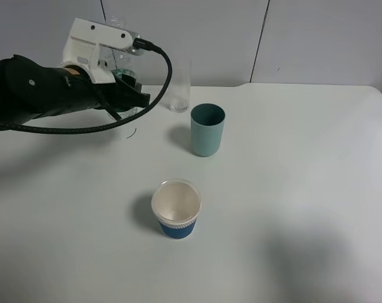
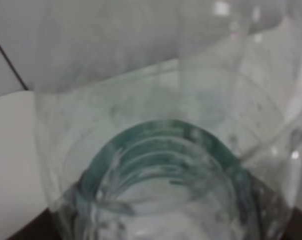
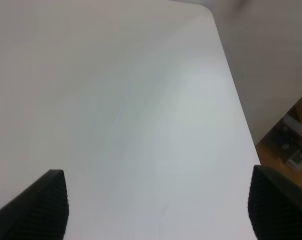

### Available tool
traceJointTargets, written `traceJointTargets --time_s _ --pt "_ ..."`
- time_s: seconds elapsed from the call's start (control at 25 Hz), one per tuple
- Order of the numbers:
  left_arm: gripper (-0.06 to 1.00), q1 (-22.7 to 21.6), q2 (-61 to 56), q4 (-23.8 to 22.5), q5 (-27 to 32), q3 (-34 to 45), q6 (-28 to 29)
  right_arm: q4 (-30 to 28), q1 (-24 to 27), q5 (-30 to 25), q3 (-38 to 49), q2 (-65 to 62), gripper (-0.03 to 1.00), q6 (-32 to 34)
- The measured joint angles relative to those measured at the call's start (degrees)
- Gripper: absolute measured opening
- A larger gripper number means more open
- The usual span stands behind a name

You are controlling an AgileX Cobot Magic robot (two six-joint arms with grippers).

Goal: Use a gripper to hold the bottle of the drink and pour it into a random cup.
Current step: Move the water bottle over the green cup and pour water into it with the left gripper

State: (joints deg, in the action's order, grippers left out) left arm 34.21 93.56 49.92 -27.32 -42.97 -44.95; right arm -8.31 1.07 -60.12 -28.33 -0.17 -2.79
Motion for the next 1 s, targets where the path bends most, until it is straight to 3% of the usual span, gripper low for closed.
traceJointTargets --time_s 0.16,0.32,0.76,1.0 --pt "0.52 3.47 0.0 16.04 -3.78 -1.09 -17.71 0.0 0.0 0.0 0.0 0.0 0.74 0.0" --pt "0.52 5.49 0.0 25.21 -5.6 -3.49 -29.71 0.0 0.0 0.0 0.0 0.0 0.74 0.0" --pt "0.52 9.05 3.75 39.35 -9.79 -10.25 -46.96 0.0 0.0 0.0 0.0 0.0 0.74 0.0" --pt "0.52 9.93 6.71 42.35 -11.77 -12.32 -52.21 0.0 0.0 0.0 0.0 0.0 0.74 0.0"
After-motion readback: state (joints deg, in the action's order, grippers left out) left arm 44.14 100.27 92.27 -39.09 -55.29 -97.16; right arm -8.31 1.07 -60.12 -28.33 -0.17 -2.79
